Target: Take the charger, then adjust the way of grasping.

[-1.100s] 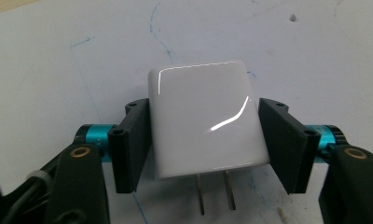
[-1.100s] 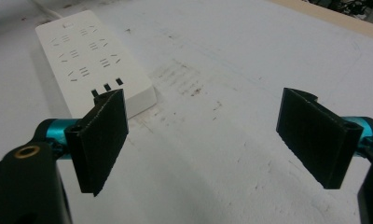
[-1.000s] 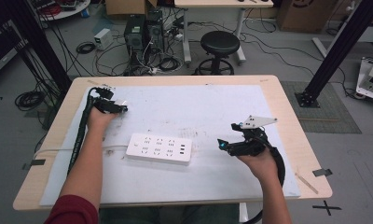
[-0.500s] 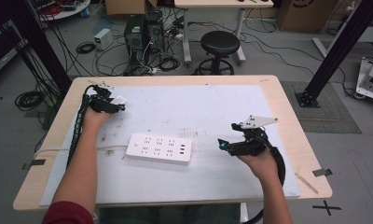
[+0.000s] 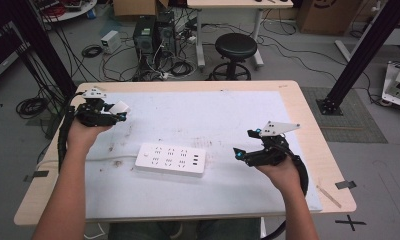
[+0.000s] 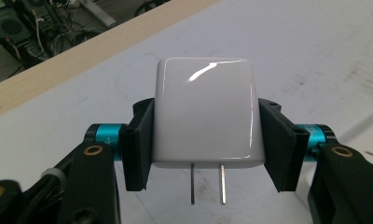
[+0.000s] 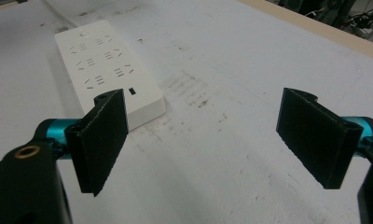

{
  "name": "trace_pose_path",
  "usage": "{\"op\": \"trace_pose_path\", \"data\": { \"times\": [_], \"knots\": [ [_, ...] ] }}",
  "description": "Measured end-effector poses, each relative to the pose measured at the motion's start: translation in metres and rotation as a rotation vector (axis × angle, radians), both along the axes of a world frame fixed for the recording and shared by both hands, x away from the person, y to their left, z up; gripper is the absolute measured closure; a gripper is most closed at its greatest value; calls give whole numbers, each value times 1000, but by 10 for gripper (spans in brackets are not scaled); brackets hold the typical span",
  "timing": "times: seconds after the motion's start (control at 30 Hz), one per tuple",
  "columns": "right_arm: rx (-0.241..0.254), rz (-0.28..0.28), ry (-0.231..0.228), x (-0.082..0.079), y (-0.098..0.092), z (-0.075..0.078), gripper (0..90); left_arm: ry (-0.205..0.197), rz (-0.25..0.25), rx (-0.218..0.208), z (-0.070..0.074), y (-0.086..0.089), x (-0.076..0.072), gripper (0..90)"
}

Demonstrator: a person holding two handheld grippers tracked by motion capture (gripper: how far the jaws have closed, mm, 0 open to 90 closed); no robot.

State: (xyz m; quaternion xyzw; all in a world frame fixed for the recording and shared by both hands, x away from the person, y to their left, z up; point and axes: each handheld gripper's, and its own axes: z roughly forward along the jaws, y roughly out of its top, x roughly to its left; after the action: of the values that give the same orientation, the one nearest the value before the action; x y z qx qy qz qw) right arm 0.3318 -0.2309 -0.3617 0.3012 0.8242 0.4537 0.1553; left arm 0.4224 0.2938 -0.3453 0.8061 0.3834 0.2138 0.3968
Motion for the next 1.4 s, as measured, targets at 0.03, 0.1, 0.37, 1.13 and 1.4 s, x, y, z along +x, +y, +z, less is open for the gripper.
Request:
{"op": "trace_pose_path", "data": {
  "times": [0.03, 0.1, 0.37, 1.13, 1.4],
  "knots": [
    [-2, 1, 0, 0, 0, 0, 171, 0, 0, 0, 0, 0, 0, 425],
    [-2, 1, 0, 0, 0, 0, 171, -19, -42, 2, 8, -5, -12, 425],
    [-5, 7, -1, -3, 1, 1, 171, -56, -140, 5, 17, -14, -36, 425],
    [-35, 53, 8, -6, 17, 7, 171, -86, -290, -5, -3, -41, -63, 425],
    [-28, 83, 17, -17, 24, 7, 171, -135, -446, -69, -13, -63, -89, 425]
  ]
}}
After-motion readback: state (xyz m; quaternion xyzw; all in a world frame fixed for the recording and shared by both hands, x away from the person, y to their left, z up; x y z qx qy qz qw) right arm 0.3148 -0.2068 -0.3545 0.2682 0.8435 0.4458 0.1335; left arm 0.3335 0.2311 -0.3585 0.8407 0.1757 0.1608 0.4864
